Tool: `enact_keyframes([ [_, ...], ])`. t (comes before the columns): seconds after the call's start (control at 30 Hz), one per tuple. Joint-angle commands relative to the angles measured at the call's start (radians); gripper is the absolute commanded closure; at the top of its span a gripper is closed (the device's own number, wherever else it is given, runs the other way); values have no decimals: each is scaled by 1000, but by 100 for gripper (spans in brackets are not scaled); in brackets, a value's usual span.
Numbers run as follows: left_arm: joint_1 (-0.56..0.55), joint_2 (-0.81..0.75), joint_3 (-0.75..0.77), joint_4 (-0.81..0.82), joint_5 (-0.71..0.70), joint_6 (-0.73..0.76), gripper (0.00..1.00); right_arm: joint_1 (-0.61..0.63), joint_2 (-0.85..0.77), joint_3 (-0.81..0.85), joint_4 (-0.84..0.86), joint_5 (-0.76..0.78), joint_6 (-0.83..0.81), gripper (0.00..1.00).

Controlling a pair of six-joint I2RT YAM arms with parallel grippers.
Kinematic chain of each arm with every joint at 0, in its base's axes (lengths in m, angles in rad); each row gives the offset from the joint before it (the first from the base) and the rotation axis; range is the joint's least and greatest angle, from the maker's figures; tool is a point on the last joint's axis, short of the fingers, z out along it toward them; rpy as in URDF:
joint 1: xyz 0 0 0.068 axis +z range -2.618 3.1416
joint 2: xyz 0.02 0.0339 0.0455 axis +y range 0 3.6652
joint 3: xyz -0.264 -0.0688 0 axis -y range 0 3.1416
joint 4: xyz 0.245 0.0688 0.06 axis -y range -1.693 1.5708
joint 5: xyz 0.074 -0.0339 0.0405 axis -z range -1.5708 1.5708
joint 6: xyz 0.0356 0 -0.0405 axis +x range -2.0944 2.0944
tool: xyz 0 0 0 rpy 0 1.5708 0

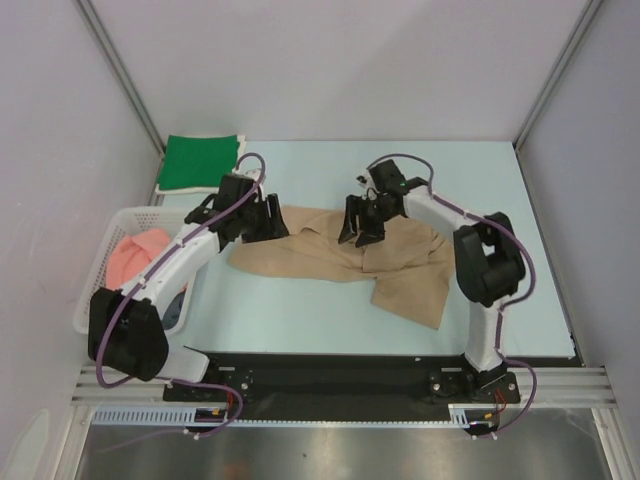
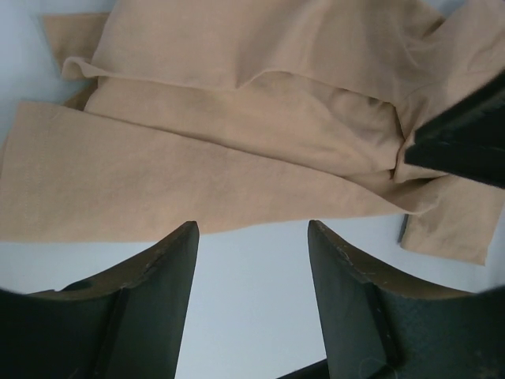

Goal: Fold and stack the t-shirts
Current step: Flatten the tshirt out

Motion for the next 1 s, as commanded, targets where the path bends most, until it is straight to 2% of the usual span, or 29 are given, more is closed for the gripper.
enact_keyframes([
  [0.0, 16, -73, -79, 23, 10, 18, 37, 30, 124, 175, -55, -36, -102, 39],
  [0.07, 24, -129, -112, 34, 21, 7, 36, 36, 208, 235, -75, -68, -102, 41],
  [0.17, 42, -188, -147, 23, 26, 14, 36, 46, 273, 306, -74, -128, -67, 61],
  [0.2, 54, -197, -153, 17, 21, 19, 36, 48, 284, 310, -71, -137, -56, 64],
  [0.4, 90, -254, -188, 9, 10, 19, 43, 59, 313, 258, -31, -166, -15, 66],
  [0.5, 93, -254, -187, 3, 10, 18, 43, 62, 324, 241, -42, -182, -13, 78],
  [0.7, 96, -258, -182, -5, 7, 18, 42, 80, 299, 162, 4, -185, -7, 82],
  [0.97, 96, -272, -190, -6, 18, 2, 43, 86, 307, 149, 7, -212, -3, 78],
])
